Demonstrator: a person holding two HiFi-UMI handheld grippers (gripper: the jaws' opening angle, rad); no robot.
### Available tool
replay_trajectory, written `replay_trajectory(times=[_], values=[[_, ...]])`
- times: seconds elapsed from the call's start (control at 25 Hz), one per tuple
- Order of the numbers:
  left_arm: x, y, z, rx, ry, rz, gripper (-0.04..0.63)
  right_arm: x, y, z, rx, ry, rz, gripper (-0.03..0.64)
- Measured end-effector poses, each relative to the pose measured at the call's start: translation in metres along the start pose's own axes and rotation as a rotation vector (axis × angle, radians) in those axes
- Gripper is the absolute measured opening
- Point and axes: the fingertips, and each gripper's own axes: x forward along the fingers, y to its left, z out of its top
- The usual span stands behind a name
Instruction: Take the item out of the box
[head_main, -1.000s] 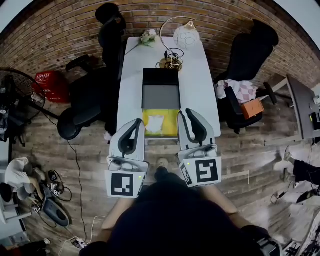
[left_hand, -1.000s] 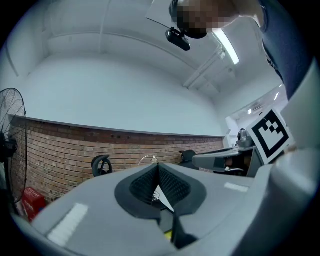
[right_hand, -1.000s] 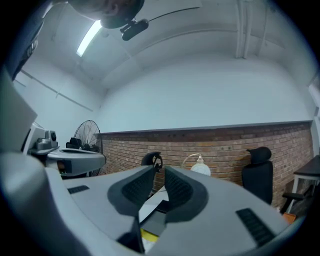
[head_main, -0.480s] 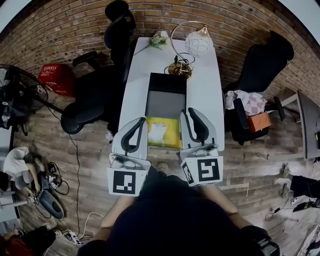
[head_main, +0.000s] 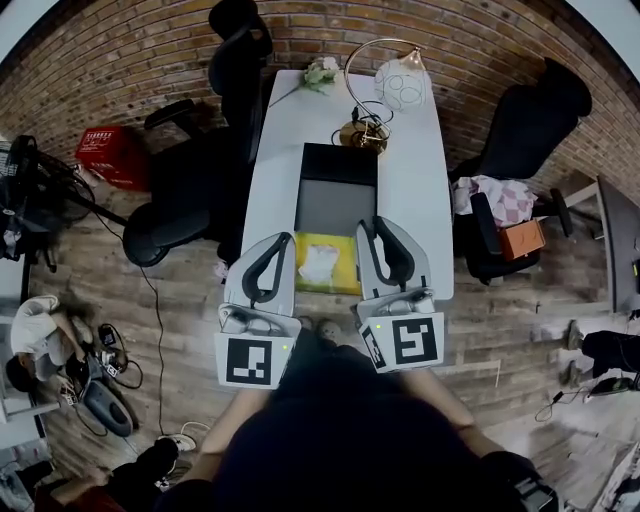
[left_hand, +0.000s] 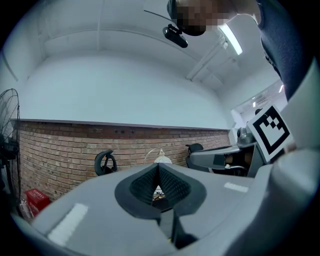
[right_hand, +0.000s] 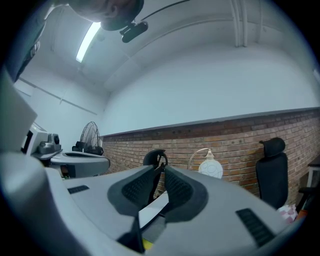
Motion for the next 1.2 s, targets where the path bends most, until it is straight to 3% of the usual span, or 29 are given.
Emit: replay_trajectory(times=[0.64,1.08,1.2], values=[[0.010,0.008,-0.028,0.016,0.077,-0.055,0.011,0.011,0.005,-0.030,-0.011,0.059,-0.022,0.078],[0.011,0.009,-0.061,0.006,0.139,-0.067,0.011,0.017,0.013,-0.102,-0.031,0.197,0.021,0.078],[0.013,0.007,-0.067,0.043,0.128,-0.088,0.011,0.017,0.013,-0.120,-0.033,0.235,0.031,0.080]])
